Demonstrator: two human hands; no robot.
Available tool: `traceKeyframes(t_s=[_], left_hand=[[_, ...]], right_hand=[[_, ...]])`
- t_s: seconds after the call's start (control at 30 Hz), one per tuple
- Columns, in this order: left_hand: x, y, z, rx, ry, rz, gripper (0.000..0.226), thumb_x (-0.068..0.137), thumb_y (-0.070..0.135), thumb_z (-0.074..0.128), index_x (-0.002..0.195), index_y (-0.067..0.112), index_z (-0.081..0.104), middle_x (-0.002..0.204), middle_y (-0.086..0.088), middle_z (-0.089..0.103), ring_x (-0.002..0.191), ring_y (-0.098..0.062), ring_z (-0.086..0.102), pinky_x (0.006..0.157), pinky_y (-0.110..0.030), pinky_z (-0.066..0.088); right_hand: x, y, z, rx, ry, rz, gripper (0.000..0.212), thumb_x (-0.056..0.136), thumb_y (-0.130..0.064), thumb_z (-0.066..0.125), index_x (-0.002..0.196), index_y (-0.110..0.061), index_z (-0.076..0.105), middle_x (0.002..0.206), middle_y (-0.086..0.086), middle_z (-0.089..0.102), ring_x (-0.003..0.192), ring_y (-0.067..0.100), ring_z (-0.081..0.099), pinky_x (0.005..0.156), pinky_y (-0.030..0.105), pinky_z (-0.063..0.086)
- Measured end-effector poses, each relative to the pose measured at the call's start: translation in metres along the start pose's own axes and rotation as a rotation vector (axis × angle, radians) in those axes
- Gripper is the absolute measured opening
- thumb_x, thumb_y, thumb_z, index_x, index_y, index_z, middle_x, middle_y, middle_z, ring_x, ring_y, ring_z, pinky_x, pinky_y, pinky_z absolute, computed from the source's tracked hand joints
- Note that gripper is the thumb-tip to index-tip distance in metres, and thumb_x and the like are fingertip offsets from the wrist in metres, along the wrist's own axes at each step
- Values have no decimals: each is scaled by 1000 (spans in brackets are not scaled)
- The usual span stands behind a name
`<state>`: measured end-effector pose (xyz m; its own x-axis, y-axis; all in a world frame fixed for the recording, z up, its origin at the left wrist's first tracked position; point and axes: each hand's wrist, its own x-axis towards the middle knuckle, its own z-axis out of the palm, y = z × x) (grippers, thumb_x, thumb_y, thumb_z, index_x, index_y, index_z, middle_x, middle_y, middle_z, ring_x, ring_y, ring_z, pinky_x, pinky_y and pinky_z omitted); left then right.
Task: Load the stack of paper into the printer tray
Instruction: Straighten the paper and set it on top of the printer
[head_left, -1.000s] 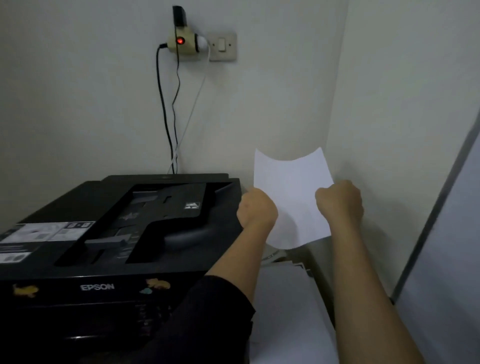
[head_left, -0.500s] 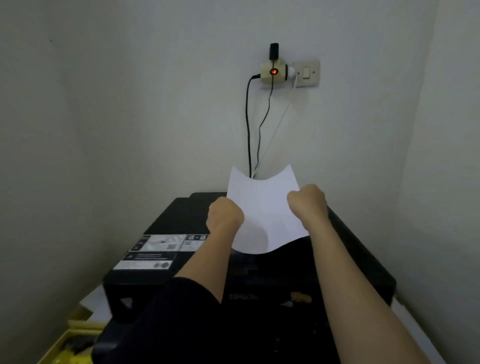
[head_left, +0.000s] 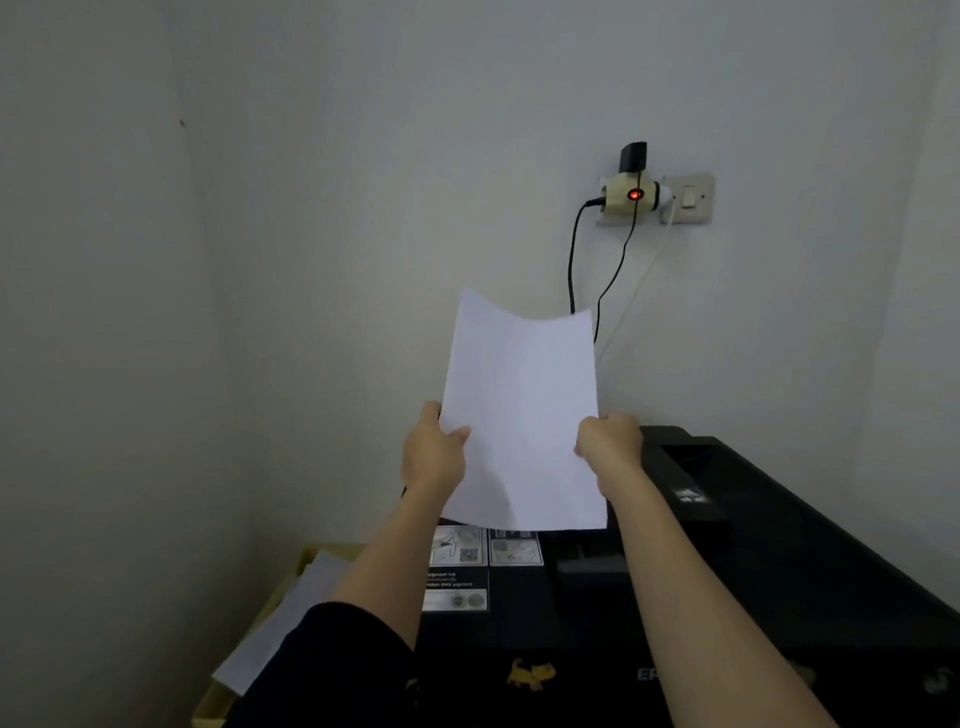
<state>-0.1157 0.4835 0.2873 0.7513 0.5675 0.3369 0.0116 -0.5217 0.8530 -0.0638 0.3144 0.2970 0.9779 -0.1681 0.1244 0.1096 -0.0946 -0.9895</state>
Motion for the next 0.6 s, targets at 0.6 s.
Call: traceKeyframes(t_s=[0.6], left_hand=[[-6, -21, -3, -341, 120, 79, 27, 92, 23, 58, 114, 7, 54, 106, -1, 61, 92, -15, 57, 79, -26, 41]], right_hand=[[-6, 7, 22, 125, -22, -191, 31, 85, -17, 64, 113, -4, 61, 107, 8, 65, 90, 20, 58, 79, 27, 45]])
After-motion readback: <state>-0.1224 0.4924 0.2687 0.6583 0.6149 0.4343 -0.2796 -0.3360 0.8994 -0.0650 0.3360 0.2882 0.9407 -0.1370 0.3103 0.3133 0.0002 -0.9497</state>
